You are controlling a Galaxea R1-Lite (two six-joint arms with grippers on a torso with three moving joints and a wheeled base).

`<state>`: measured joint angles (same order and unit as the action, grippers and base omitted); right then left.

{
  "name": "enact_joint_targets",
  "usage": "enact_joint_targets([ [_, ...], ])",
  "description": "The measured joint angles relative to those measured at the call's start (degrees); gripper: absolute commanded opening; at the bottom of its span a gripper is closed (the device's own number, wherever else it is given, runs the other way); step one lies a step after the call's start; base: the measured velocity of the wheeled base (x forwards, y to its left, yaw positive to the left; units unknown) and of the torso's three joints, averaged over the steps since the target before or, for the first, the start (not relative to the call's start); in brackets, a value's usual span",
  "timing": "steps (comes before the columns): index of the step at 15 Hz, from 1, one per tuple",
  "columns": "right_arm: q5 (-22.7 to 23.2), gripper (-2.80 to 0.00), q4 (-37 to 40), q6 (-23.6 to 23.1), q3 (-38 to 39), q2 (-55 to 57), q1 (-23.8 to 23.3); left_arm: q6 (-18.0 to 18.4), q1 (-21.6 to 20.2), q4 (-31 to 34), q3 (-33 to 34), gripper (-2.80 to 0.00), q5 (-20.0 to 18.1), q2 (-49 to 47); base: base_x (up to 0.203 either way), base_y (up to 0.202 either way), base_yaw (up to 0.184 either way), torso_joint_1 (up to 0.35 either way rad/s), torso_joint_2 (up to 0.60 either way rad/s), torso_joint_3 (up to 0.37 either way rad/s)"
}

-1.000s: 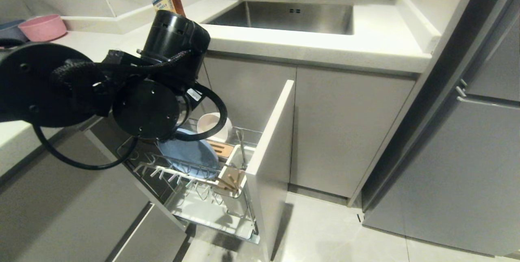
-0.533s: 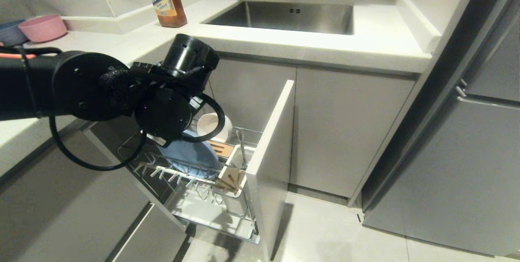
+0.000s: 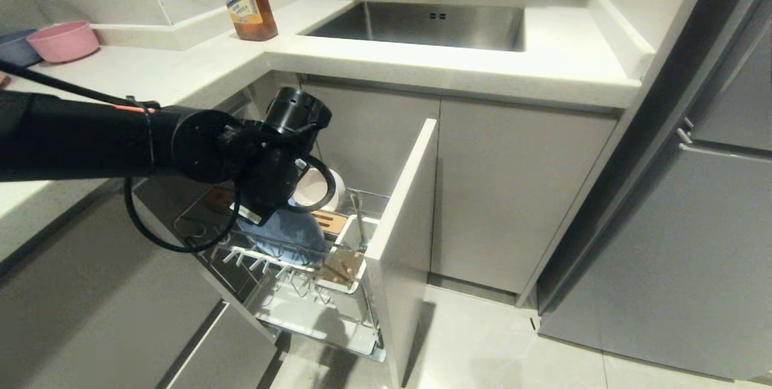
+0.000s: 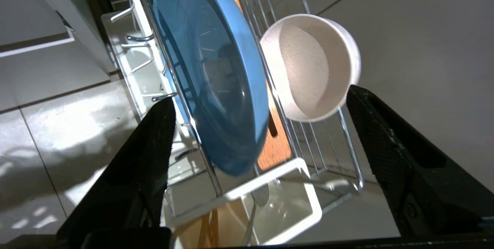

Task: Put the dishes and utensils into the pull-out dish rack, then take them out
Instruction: Take the plate out of the cupboard

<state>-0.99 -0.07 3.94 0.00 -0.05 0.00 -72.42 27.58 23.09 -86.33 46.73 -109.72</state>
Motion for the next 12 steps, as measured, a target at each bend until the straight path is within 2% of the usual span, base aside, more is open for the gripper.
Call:
enact_joint_targets([
  [4, 0.00, -2.80, 0.00, 0.00, 0.00, 0.00, 0.00, 0.07, -2.41, -1.85, -0.11, 0.00, -3.19, -2.87, 0.000, 0.000, 0.000, 0.000, 0.00, 0.000],
  [12, -0.02, -2.80, 0.00, 0.00, 0.00, 0.00, 0.00, 0.24, -4.95, -4.05, -1.04, 0.00, -3.49, -7.27, 0.000, 0.000, 0.000, 0.000, 0.00, 0.000],
])
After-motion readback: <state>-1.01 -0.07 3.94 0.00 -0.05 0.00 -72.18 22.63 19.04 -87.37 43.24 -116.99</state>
